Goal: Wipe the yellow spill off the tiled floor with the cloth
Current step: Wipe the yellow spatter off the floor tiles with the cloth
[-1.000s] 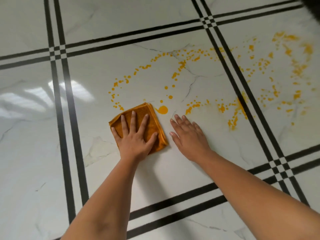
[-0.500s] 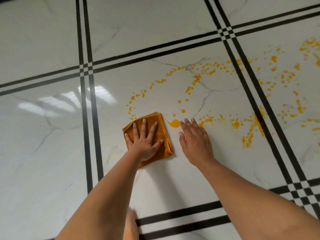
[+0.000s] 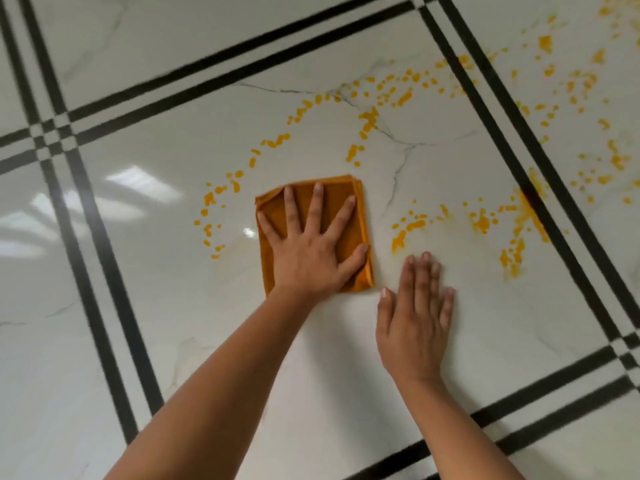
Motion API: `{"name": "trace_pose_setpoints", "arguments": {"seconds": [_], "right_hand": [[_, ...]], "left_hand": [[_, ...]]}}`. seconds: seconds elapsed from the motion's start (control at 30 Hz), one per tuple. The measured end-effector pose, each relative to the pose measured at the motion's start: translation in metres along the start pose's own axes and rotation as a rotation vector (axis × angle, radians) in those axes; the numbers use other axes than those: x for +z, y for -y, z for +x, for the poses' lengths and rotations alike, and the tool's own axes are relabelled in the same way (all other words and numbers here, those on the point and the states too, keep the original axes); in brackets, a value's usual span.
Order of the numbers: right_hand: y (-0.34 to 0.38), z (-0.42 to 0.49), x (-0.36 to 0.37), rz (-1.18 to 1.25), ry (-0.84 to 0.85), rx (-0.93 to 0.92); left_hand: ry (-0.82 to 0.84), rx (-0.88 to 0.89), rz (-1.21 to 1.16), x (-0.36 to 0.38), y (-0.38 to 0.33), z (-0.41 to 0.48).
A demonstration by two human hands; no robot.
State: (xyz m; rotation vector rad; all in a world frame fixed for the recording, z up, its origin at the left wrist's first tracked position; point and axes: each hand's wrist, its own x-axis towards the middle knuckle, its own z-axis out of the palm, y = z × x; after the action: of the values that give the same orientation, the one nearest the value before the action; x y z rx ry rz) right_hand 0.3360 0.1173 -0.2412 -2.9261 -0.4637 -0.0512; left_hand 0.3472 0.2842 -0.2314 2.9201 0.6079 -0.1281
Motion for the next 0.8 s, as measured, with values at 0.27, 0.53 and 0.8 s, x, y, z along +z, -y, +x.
{"name": "trace_pose_setpoints", "arguments": {"seconds": [0.27, 0.53, 0.8], "right_hand": [[-0.009, 0.002, -0.004, -0.038, -0.019, 0.130], [-0.010, 0.001, -0.002, -0.022, -0.033, 0.120], [-0.020, 0.002, -0.009, 0.104, -0.065, 0.079]], "left_hand": [[0.050, 0.273, 0.075, -0.002, 0.005, -0.022], [0.039, 0.250, 0.047, -0.002, -0.017, -0.004], [0.062, 0.237, 0.045, -0.003, -0.024, 0.024]]}}
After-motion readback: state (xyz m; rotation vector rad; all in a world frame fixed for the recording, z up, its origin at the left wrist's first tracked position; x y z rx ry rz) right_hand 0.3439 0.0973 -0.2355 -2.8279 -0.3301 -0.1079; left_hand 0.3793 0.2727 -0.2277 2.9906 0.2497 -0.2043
